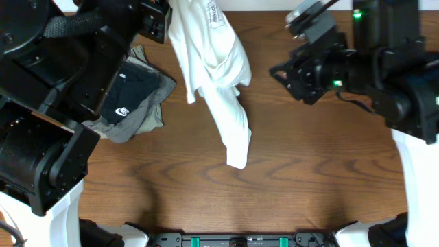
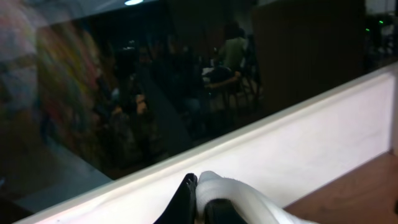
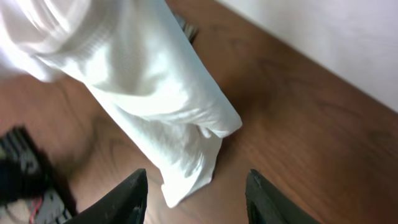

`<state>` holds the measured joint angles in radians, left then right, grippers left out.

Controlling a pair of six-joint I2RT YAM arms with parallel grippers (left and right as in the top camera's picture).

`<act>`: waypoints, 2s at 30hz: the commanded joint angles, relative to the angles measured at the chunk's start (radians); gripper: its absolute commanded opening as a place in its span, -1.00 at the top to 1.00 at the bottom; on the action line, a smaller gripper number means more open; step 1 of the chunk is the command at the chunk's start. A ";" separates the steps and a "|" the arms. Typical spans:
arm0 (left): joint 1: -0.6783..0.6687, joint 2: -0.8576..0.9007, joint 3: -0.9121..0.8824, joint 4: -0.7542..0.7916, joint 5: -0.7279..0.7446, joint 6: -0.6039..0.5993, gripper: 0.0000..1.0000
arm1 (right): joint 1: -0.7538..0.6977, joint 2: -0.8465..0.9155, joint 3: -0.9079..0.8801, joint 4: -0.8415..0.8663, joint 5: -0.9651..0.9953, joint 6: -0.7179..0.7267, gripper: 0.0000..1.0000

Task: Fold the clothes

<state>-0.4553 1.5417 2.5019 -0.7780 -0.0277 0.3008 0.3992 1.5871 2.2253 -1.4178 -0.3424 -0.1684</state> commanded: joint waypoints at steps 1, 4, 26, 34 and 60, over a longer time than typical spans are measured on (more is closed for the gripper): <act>-0.002 -0.008 0.021 0.033 -0.047 0.050 0.88 | 0.065 0.038 -0.072 0.018 -0.029 -0.112 0.01; -0.002 -0.008 0.021 0.069 -0.107 0.071 0.88 | 0.124 0.039 -0.126 0.078 -0.028 -0.131 0.00; -0.002 -0.007 0.021 0.341 -0.353 0.113 0.88 | 0.373 0.069 -0.145 0.311 -0.032 -0.142 -0.05; -0.002 0.000 0.021 0.399 -0.440 0.141 0.88 | 0.434 0.083 -0.145 0.426 -0.028 -0.093 -0.03; -0.074 0.063 0.021 0.482 -0.790 0.053 0.88 | 0.503 0.159 -0.145 0.578 -0.125 -0.109 0.00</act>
<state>-0.5259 1.6020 2.5019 -0.3138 -0.7940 0.3664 0.8780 1.7409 2.0789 -0.8486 -0.4534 -0.2550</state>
